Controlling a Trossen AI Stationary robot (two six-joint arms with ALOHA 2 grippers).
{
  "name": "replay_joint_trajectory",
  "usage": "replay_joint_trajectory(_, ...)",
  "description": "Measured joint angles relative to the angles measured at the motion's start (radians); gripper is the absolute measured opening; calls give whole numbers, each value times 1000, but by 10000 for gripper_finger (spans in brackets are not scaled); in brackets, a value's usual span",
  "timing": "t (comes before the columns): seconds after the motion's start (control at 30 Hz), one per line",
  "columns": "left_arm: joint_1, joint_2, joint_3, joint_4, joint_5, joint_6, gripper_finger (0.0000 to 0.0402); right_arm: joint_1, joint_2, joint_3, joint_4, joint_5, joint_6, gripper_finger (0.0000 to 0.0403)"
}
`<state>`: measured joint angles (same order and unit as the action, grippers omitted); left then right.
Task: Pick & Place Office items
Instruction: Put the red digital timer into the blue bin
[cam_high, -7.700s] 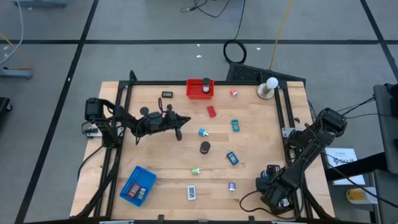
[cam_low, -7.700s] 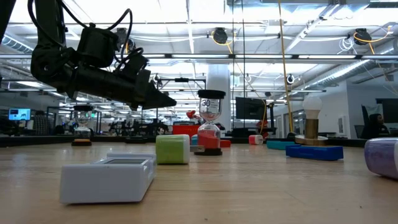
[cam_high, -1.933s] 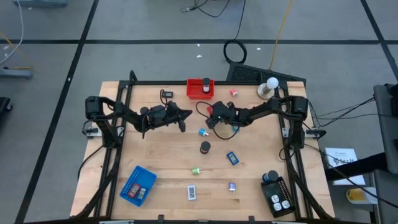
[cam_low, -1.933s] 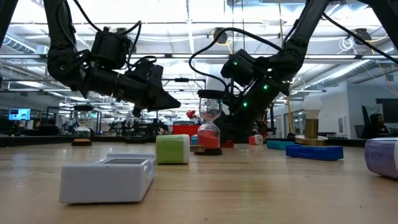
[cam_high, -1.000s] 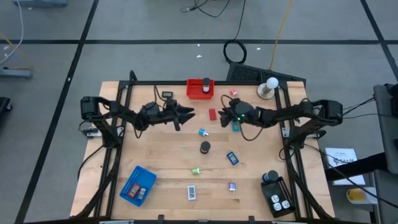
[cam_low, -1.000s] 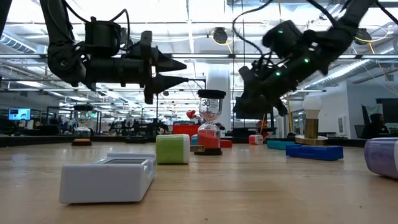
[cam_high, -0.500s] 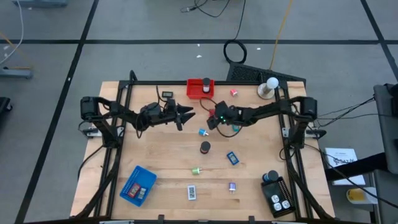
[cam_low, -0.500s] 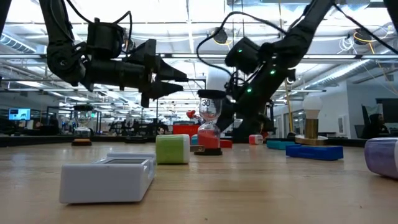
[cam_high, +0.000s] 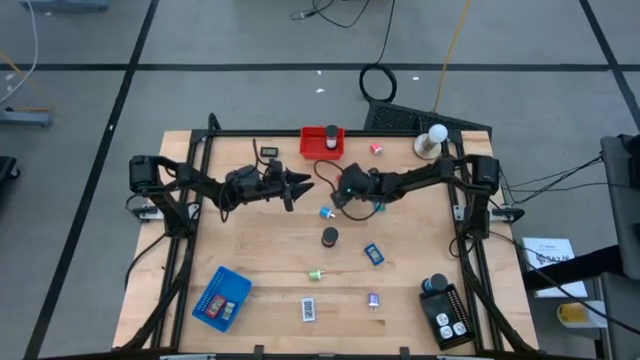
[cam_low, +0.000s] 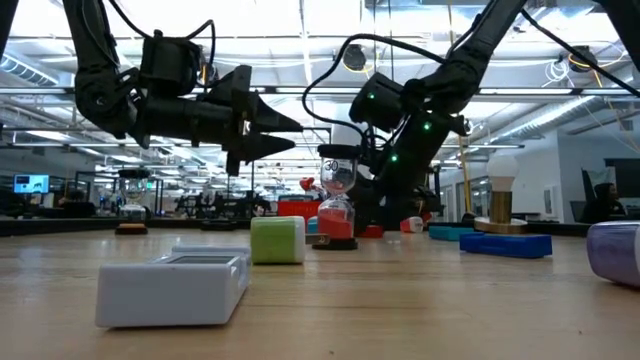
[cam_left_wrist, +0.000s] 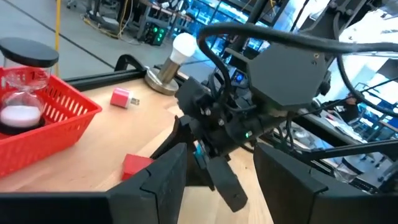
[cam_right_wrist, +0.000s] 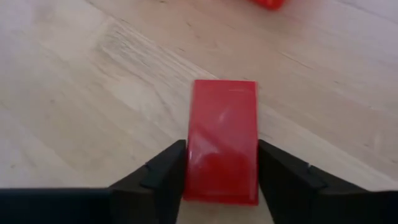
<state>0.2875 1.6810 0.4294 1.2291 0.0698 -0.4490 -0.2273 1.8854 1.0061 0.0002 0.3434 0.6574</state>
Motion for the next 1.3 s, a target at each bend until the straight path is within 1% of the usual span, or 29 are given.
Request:
replay_joint_trajectory(0.1,11,0,0,0,7,-21,191,0,-3,0,-24,0,-13,150)
replay_joint_trajectory(0.27,41,0,0,0,11,-35,191,0,-72,-50,-27,-26,-51,153)
replay_joint_trajectory(0.33,52,0,0,0,29,-35,191,0,-129,-87,-30,-27,-65,165)
replay_joint_trajectory(0.37,60,0,0,1,44,-35,191,0,-156,-109,0,-25,-69,170)
replay_joint_trajectory(0.47,75,0,0,14,104,-55,191,-6,-245,-217,142,-40,-72,173)
replay_joint_trajectory(0.6,81,0,0,24,133,-89,192,-27,-311,-384,530,-163,-81,154)
replay_joint_trajectory(0.67,77,0,2,32,134,-109,198,-39,-315,-447,734,-229,-90,151)
replay_joint_trajectory(0.77,60,0,29,38,142,-149,219,-51,-314,-505,924,-306,-101,159)
replay_joint_trajectory(0.83,40,0,63,32,165,-170,238,-54,-315,-509,982,-342,-121,170)
replay_joint_trajectory(0.9,18,0,100,29,185,-178,255,-53,-315,-509,1017,-353,-140,175)
replay_joint_trajectory(1.0,-18,0,154,25,195,-158,271,-53,-314,-510,1106,-404,-147,171)
replay_joint_trajectory(1.1,-36,0,183,22,190,-147,274,-53,-315,-509,1168,-435,-149,160)
replay_joint_trajectory(1.17,-37,0,193,24,161,-135,273,-53,-314,-510,1201,-461,-147,158)
replay_joint_trajectory(1.3,-34,0,204,22,130,-153,269,-53,-314,-509,1265,-499,-130,168)
